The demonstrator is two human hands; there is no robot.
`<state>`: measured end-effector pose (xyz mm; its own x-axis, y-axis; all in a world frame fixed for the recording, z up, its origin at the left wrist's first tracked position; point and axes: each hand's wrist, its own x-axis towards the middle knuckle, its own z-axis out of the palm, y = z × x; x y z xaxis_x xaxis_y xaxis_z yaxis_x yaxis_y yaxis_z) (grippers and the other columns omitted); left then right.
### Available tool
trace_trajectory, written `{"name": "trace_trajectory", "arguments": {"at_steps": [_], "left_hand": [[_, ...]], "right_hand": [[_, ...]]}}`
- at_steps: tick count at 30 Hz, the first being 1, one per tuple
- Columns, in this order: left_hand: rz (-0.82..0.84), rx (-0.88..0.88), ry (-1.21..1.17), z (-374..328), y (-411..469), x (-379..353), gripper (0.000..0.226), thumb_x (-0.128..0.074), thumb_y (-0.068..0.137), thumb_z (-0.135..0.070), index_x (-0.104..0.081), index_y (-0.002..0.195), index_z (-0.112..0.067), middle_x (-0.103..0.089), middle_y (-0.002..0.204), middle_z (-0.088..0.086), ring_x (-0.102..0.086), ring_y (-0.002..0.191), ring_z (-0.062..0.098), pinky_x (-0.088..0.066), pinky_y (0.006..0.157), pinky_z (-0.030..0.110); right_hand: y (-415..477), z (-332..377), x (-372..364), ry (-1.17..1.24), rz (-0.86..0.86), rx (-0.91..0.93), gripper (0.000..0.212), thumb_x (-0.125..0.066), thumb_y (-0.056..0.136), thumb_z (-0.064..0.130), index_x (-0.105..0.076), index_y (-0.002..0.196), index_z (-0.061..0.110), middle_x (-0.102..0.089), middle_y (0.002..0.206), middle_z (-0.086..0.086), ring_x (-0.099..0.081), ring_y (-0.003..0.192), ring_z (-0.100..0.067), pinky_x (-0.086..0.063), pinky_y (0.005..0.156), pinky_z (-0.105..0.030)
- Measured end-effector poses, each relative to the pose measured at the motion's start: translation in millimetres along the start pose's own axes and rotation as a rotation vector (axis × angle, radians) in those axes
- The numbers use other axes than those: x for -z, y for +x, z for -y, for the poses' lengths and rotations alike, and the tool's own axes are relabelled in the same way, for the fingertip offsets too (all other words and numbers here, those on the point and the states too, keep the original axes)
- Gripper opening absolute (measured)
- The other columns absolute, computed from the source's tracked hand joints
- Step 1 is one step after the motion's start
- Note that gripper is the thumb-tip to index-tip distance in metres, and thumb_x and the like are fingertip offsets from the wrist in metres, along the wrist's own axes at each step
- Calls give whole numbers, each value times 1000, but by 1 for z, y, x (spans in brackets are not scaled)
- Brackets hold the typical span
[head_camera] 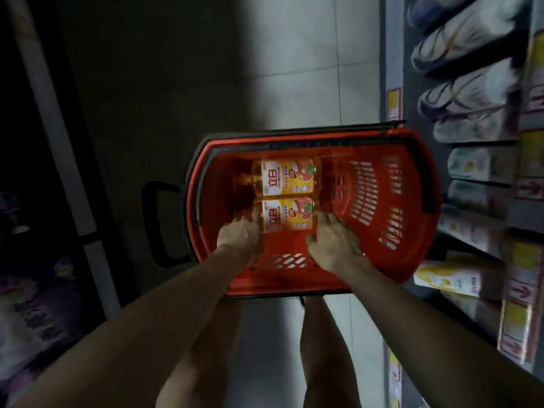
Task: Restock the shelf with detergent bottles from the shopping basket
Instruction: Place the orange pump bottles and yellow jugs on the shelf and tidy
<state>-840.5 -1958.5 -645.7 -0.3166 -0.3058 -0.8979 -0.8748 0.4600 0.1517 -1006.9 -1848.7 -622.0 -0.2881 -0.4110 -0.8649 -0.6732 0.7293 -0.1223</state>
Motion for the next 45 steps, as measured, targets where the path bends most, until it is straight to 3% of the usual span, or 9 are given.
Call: {"name": "trace_trajectory", "arguments": {"at_steps": [4,7,9,14,25,30,35,40,45], "left_hand": [[21,153,-234,0,46,-37,70,-38,109,-44,-4,164,-18,-67,127,18,-69,111,40,-56,95,52],[-4,281,-681,-3,64,-56,69,-47,106,-52,-21,157,-15,-64,127,15,-68,111,38,-56,94,45],[-4,355,-918,-4,73,-63,67,-63,102,-44,-30,154,-17,-60,123,8,-65,111,31,-52,86,36],[-48,445,-1252,-4,97,-79,59,-73,95,-40,-47,147,-33,-70,127,2,-70,110,27,-59,100,50],[-112,467,-1261,-16,90,-83,67,-64,98,-39,-33,158,-36,-69,129,4,-68,113,28,-57,94,41],[-120,419,-1262,-31,52,-69,81,-69,91,-42,-26,160,-46,-69,124,1,-67,111,25,-54,93,36],[-124,353,-1271,-50,-4,-45,78,-65,98,-34,-23,162,-46,-71,118,0,-69,93,16,-57,77,32],[-134,325,-1356,-65,-79,-4,91,-64,73,-47,-29,156,-51,-75,113,0,-73,100,24,-62,93,44],[-166,271,-1372,-72,-159,39,98,-59,65,-72,-26,155,-55,-71,129,2,-70,113,30,-55,104,53]], "right_hand": [[45,-4,-18,369,58,-203,77,-64,101,33,-21,163,20,-47,156,-11,-50,140,-35,-43,110,-42],[69,-2,-26,599,116,-351,70,-64,102,29,-26,161,20,-54,150,-12,-53,136,-35,-40,98,-34],[82,-2,-32,658,134,-389,70,-66,100,30,-29,159,21,-54,150,-12,-52,137,-36,-40,105,-38],[105,-5,-46,766,145,-447,72,-73,95,28,-36,155,16,-56,148,-12,-56,132,-34,-42,105,-40],[101,-6,-59,846,99,-453,94,-77,89,41,-22,159,14,-42,161,-13,-45,144,-37,-37,120,-51],[63,-14,-44,892,76,-444,105,-74,92,47,-9,167,14,-23,173,-11,-29,157,-31,-27,127,-47],[-1,-18,-8,959,42,-412,97,-71,97,40,-10,167,16,-27,172,-11,-33,155,-31,-29,122,-40],[-73,-12,31,957,-49,-366,88,-79,90,39,-28,158,14,-51,156,-13,-52,139,-33,-39,117,-41],[-162,8,88,995,-92,-245,105,-77,86,49,-16,164,15,-45,161,-12,-50,143,-36,-38,121,-49]]}}
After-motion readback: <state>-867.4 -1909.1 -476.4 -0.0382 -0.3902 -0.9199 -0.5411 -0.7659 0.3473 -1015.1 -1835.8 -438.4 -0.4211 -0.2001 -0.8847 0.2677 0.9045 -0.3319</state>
